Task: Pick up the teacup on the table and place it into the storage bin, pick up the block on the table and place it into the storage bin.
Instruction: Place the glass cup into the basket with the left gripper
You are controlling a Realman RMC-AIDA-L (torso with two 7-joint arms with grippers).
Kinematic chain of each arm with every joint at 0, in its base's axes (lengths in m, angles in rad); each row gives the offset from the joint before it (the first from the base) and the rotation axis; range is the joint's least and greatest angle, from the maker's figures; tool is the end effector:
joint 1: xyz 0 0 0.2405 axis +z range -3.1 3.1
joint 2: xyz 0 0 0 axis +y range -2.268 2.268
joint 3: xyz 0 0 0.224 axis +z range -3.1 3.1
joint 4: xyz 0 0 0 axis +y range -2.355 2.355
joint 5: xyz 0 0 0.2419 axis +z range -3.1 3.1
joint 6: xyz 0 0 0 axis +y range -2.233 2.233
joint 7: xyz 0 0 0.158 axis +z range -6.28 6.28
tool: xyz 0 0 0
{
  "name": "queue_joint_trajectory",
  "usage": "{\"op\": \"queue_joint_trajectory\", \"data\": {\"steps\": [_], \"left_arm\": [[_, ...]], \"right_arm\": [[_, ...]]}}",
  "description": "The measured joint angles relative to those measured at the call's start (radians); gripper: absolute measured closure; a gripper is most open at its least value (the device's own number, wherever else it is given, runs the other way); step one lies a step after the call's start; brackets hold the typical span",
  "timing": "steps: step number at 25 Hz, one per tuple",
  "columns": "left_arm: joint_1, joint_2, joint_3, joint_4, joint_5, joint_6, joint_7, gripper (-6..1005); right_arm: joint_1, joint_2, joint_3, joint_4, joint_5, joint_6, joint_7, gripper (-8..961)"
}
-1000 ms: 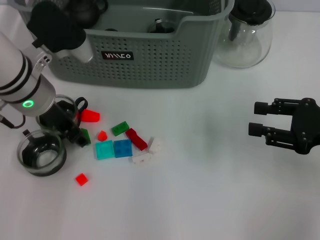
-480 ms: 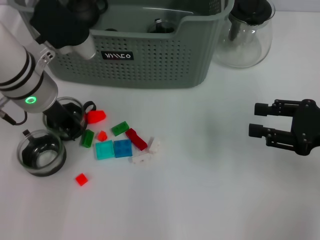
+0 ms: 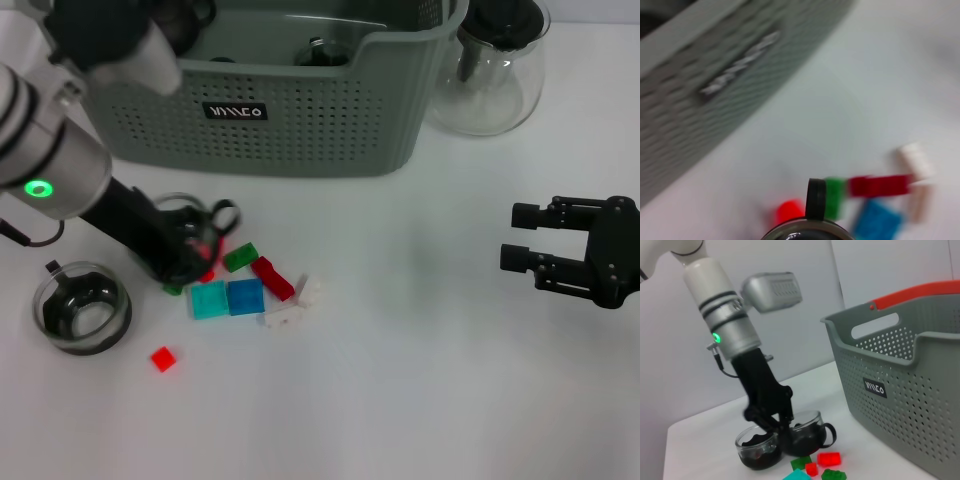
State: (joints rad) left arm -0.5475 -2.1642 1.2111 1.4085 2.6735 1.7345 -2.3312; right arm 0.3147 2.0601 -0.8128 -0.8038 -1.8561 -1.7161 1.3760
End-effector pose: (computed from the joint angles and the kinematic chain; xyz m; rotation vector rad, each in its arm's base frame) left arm -0.1752 0.3450 0.0200 -2.7150 -0.8936 0.5399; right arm 0.2720 0.2941 0.0299 -2.7525 0.6017 0.7782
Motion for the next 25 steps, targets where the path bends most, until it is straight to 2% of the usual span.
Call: {"op": "queue_joint_trajectory", "data": {"steps": [3, 4, 6, 9, 11, 13, 15, 18, 20, 21, 22, 23, 24, 25], "left_arm": [[-0.030, 0.013, -0.167, -0.042, -0.163, 0.133, 0.137, 961], [-0.047, 0.023, -0.249, -0.080, -0.230, 0.189, 0.186, 961], [-0.076, 0.051, -0.368, -0.164, -0.340, 0.274, 0.256, 961], [-0.098, 0.115, -0.486, -0.319, -0.512, 0.324, 0.319, 961], [-0.097, 0.154, -0.512, -0.405, -0.618, 0.325, 0.344, 961], [-0.091, 0.175, -0.527, -0.454, -0.728, 0.330, 0.369, 962], [-0.081, 0.180, -0.548, -0.473, -0.847, 0.331, 0.380, 962], [-0.080, 0.168, -0.616, -0.477, -1.012, 0.288, 0.359, 962], [-0.099, 0.166, -0.635, -0.464, -1.041, 0.203, 0.316, 962], [-0.115, 0.172, -0.619, -0.453, -1.031, 0.126, 0.280, 962], [-0.130, 0.180, -0.602, -0.445, -1.022, 0.066, 0.250, 962], [-0.180, 0.208, -0.526, -0.439, -0.974, -0.068, 0.172, 962], [-0.180, 0.208, -0.526, -0.439, -0.974, -0.068, 0.172, 962], [-0.201, 0.218, -0.496, -0.439, -0.955, -0.109, 0.146, 962]], "right_arm": [[0.002, 0.000, 0.001, 0.000, 0.000, -0.001, 0.000, 370], [0.003, 0.000, 0.001, 0.000, 0.000, -0.001, 0.000, 370], [0.004, 0.000, 0.001, 0.000, 0.000, 0.000, 0.000, 370], [0.006, 0.001, 0.001, 0.007, 0.000, 0.003, 0.000, 370], [0.008, -0.001, 0.002, 0.017, 0.000, 0.006, -0.001, 370], [0.011, -0.003, 0.004, 0.024, 0.000, 0.007, -0.003, 370], [0.012, -0.003, 0.006, 0.026, 0.000, 0.007, -0.005, 370], [0.013, -0.003, 0.007, 0.027, 0.000, 0.007, -0.007, 370], [0.013, -0.003, 0.008, 0.031, 0.000, 0.008, -0.008, 370], [0.013, -0.003, 0.008, 0.033, 0.000, 0.007, -0.008, 370], [0.012, -0.003, 0.009, 0.035, 0.000, 0.007, -0.009, 370], [0.012, -0.003, 0.010, 0.037, 0.000, 0.008, -0.010, 370], [0.011, -0.003, 0.010, 0.038, 0.000, 0.008, -0.010, 370], [0.010, -0.003, 0.010, 0.038, 0.000, 0.008, -0.011, 370]]}}
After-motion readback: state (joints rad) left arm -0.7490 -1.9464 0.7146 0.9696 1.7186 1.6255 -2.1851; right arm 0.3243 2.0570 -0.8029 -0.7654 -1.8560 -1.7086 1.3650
